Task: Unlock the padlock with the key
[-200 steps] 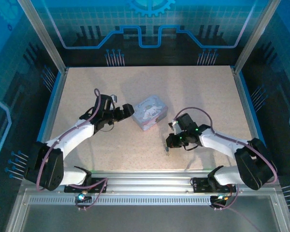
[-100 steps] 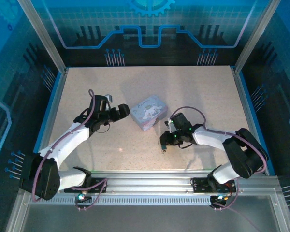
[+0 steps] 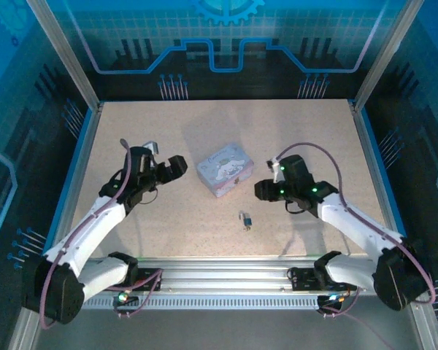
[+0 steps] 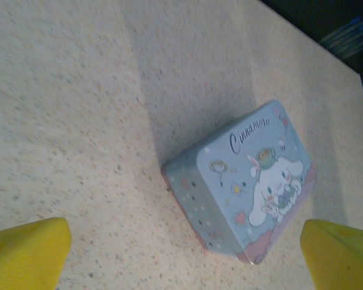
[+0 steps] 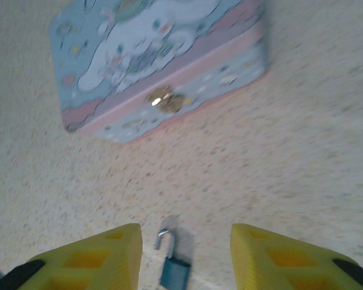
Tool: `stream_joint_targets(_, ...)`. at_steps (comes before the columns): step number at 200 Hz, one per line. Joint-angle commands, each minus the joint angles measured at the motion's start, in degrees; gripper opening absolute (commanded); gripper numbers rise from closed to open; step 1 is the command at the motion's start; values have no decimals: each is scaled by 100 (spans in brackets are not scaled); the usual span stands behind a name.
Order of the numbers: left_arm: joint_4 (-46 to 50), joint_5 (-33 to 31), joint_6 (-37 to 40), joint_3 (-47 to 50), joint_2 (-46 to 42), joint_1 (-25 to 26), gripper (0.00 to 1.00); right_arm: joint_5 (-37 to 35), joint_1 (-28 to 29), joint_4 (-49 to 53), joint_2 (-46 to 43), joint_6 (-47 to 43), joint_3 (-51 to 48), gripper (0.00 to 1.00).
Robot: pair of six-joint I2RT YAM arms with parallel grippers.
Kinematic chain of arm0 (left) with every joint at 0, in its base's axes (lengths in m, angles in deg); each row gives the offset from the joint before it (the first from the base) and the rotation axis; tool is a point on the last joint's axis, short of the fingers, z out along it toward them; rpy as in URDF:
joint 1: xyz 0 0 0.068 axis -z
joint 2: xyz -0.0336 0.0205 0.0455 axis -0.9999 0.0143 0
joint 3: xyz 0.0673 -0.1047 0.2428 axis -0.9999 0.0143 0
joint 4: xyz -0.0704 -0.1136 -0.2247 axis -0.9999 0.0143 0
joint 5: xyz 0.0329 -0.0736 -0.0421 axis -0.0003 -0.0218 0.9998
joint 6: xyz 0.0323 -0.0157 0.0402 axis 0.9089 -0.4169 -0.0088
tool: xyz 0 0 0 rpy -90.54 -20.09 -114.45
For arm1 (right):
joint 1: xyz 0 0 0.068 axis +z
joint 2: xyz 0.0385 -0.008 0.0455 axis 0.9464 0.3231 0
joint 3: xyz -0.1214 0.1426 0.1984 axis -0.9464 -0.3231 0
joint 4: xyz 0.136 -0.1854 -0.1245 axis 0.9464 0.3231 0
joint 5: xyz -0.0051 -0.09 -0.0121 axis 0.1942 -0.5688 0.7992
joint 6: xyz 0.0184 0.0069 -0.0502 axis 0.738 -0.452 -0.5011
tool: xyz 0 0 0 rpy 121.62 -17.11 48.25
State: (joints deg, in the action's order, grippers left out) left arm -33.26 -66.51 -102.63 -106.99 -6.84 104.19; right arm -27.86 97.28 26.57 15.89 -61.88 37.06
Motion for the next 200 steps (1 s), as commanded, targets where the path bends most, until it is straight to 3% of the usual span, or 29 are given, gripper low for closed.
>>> stream_joint_targets(1,0,-876,320,222,-398,-111,99,-272,-443,410,-390,-356,-27,45)
stream_joint_targets(61,-1672,-2614,1626,1421,-1502,-160,99,-367,-1709,382,-1001,-701,-175,56)
stream_joint_targets(100,-2450,-3065,2280,2011,-1607,-191,99,-931,-2273,-248,-1197,-870,-571,100)
stream_joint_targets(133,-2586,-3693,2737,2269,-1221,-234,99,-1320,-2776,-1224,-842,-1360,-1100,100)
stream_joint_targets(171,-3090,-3523,3019,2459,-762,-424,99,-1532,-3085,-2682,135,-1875,-1425,100)
stream_joint_targets(200,-3461,-3077,2974,2512,-323,-682,99,-1024,-3089,-3868,855,-1912,-1497,100)
